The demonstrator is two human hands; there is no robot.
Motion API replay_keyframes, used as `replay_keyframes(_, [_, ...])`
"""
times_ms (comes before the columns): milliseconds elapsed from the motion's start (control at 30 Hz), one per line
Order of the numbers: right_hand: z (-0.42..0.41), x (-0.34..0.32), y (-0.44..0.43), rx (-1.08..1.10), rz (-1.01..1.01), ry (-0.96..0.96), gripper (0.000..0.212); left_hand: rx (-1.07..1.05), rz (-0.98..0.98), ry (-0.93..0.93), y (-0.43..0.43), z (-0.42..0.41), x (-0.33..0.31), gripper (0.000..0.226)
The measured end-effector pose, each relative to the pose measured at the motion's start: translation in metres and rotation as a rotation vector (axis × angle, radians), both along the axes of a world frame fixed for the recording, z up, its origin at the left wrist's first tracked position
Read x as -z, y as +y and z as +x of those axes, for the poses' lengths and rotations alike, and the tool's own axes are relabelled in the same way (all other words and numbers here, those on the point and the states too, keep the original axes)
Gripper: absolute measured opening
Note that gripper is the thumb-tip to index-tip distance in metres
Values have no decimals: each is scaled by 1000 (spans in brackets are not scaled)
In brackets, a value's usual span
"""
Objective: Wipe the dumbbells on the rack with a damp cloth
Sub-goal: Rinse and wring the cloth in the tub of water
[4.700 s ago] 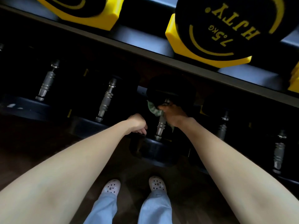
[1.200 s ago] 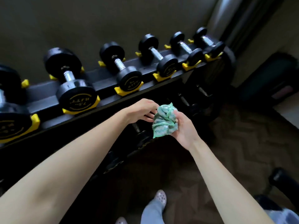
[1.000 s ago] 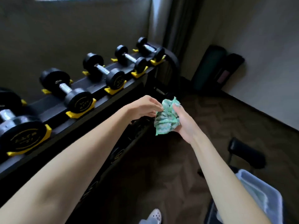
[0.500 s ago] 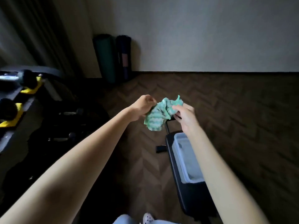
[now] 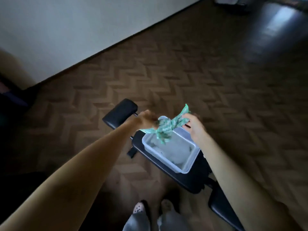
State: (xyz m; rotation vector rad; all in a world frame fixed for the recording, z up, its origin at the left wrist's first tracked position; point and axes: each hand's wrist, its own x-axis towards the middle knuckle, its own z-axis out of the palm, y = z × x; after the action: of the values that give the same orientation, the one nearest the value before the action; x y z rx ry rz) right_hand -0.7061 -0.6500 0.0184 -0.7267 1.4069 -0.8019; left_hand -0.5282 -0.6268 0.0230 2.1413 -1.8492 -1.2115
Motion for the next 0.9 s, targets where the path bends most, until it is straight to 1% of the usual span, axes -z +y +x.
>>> replay_keyframes(33, [-5,7,-4,31,7,21,12,33,-25,-58,-9,-2,9,29])
replay_keyframes(67, [-10,14,-9,58,15,46,15,40,-35,-84,-18,-3,16,34])
replay_keyframes(200, [-27,41,-26,32,98,163,15,92,-34,-110,-50,-7,49,39])
replay_keyframes(267, [-36,56,-38,70,121,227,19,116,-25,-119,-67,-13,68,41])
replay_keyframes(333, [-40,70,-49,121,126,235,21,83,-11,-82,-79,-16,81,42])
replay_keyframes(400, [-42,90,-60,140,96,265,24,58,-7,-55,-91,-20,93,36])
replay_keyframes(467, [-44,110,-69,74,79,352,22,65,-6,-43,-103,-24,108,23])
replay_keyframes(533, [-47,135,-74,-72,42,469,9,31,24,-35,-114,-31,122,28])
replay_keyframes(567, [-49,149,-78,-127,31,548,12,12,43,-30,-119,-34,131,31])
replay_keyframes(600, [-51,163,-82,-141,38,598,14,-2,49,-34,-126,-39,142,33])
replay_keyframes(667, [-51,183,-85,-122,80,618,19,-29,29,-60,-130,-46,161,33])
replay_keyframes(733, [-49,201,-88,-151,121,650,14,-50,-24,-124,-133,-53,184,35])
replay_keyframes(800, [-47,226,-89,-218,123,715,19,54,15,-174,-136,-59,213,37])
replay_keyframes(900, [-43,263,-86,-317,49,829,28,261,233,-82,-136,-74,260,38])
